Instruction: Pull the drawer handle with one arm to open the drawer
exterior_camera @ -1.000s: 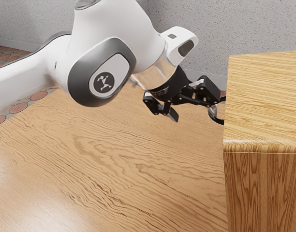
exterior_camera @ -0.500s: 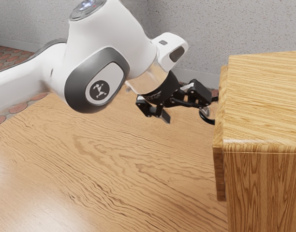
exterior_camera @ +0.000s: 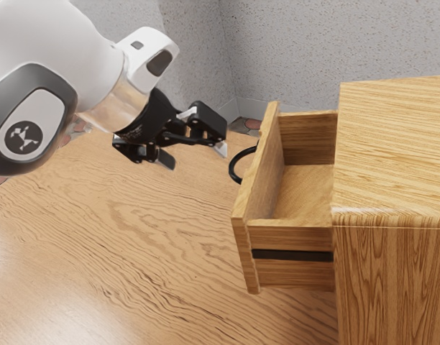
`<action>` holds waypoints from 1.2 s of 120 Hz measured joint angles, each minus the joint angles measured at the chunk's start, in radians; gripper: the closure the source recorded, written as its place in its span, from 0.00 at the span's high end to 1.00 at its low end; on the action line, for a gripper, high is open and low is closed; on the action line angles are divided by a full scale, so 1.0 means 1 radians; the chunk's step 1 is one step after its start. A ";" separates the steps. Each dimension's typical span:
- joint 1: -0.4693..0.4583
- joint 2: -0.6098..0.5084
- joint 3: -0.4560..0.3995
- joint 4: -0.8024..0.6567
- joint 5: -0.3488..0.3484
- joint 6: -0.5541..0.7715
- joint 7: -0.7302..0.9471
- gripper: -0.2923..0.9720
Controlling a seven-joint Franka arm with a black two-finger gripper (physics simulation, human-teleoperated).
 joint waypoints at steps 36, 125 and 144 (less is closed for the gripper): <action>-0.007 0.017 0.006 0.041 0.003 -0.018 -0.002 0.77; -0.031 0.089 0.087 -0.047 0.007 0.076 -0.005 0.77; -0.135 0.028 0.221 -0.070 0.033 0.073 -0.004 0.77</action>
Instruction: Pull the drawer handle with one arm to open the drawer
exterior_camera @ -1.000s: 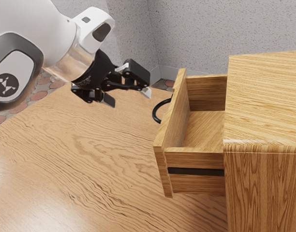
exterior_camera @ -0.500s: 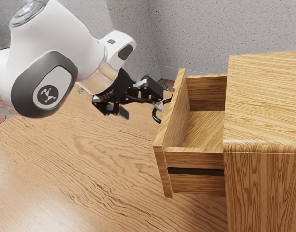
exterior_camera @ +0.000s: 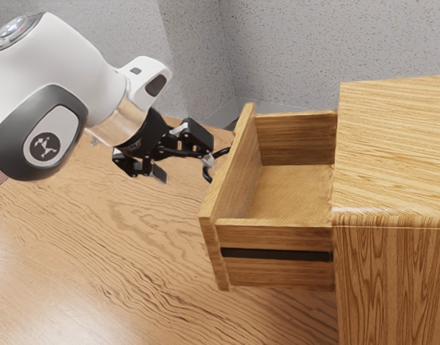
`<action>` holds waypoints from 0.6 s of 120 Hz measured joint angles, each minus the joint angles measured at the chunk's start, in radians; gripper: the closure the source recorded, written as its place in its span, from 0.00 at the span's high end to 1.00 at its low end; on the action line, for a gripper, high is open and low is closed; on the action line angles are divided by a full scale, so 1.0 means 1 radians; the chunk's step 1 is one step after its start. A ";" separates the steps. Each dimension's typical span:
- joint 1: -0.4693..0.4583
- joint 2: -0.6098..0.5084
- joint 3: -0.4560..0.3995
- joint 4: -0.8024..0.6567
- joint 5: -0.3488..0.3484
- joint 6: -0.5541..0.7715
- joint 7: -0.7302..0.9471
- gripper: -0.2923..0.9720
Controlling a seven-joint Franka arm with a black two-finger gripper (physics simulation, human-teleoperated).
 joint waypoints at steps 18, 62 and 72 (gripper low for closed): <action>-0.084 -0.034 0.027 0.198 0.049 -0.136 0.000 0.77; -0.170 0.297 0.066 0.627 0.135 -0.679 0.109 0.77; -0.156 0.314 0.050 0.629 0.129 -0.685 0.155 0.77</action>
